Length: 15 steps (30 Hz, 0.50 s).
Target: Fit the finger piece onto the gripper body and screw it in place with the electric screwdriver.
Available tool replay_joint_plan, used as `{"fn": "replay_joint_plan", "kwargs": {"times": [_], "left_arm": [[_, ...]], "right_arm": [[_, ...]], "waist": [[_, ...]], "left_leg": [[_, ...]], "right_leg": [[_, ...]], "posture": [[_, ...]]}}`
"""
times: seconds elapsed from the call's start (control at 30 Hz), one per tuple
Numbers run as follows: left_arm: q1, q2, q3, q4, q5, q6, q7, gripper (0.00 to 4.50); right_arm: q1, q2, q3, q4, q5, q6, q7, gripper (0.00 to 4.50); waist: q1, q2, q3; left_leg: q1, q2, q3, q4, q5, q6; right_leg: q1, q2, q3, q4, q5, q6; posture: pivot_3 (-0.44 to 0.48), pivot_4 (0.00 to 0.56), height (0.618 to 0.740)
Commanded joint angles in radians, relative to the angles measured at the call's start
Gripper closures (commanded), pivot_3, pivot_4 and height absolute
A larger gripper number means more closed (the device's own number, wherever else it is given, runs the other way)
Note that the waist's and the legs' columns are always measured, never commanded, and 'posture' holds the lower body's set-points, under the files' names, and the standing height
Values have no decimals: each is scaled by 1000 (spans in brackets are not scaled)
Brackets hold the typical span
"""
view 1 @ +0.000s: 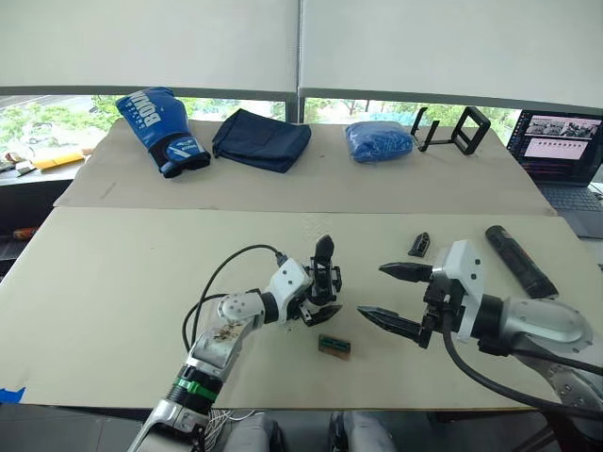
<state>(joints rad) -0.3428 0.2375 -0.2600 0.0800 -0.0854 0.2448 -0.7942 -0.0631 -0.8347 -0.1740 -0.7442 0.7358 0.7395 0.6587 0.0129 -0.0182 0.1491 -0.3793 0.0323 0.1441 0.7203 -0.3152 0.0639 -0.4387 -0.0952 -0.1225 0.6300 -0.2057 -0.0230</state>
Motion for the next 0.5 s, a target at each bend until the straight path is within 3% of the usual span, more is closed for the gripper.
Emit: {"fn": "replay_joint_plan", "kwargs": {"times": [0.03,0.13,0.23,0.3,0.4,0.5], "left_arm": [[40,101,54,-102,-57,52,-63,36],[53,222,103,-151,-114,51,-163,36],[18,340,129,-224,-235,157,-309,36],[-8,409,143,-296,-321,229,-397,36],[-98,490,206,-390,-479,417,-427,36],[-192,590,276,-462,-646,561,-489,36]], "right_arm": [[-50,-102,-169,-35,163,107,10,0],[-139,-223,-250,84,352,265,11,0],[-302,-312,-203,298,462,466,-42,0],[-449,-303,-133,448,492,610,-146,0],[-696,-191,-49,680,398,822,-286,0],[-894,-90,62,948,254,874,-378,0]], "waist": [[-4,1,0],[-5,1,0],[-4,1,0],[-4,1,0],[-4,1,0],[-8,2,0]], "left_leg": [[0,0,0,0,0,0],[2,2,0,-1,0,0],[3,2,0,-3,0,0],[2,1,0,-4,0,0],[-1,0,1,-2,0,0],[-3,0,1,-2,1,-1]], "right_leg": [[-1,0,0,1,0,0],[0,-2,1,0,0,0],[0,-4,1,-1,0,-2],[0,-6,0,-2,0,-2],[-2,-8,0,-2,0,-2],[-3,-6,0,-1,0,-2]], "posture": [[0,150,740],[0,150,740],[0,150,740],[0,150,740],[0,150,740],[0,150,740]]}}
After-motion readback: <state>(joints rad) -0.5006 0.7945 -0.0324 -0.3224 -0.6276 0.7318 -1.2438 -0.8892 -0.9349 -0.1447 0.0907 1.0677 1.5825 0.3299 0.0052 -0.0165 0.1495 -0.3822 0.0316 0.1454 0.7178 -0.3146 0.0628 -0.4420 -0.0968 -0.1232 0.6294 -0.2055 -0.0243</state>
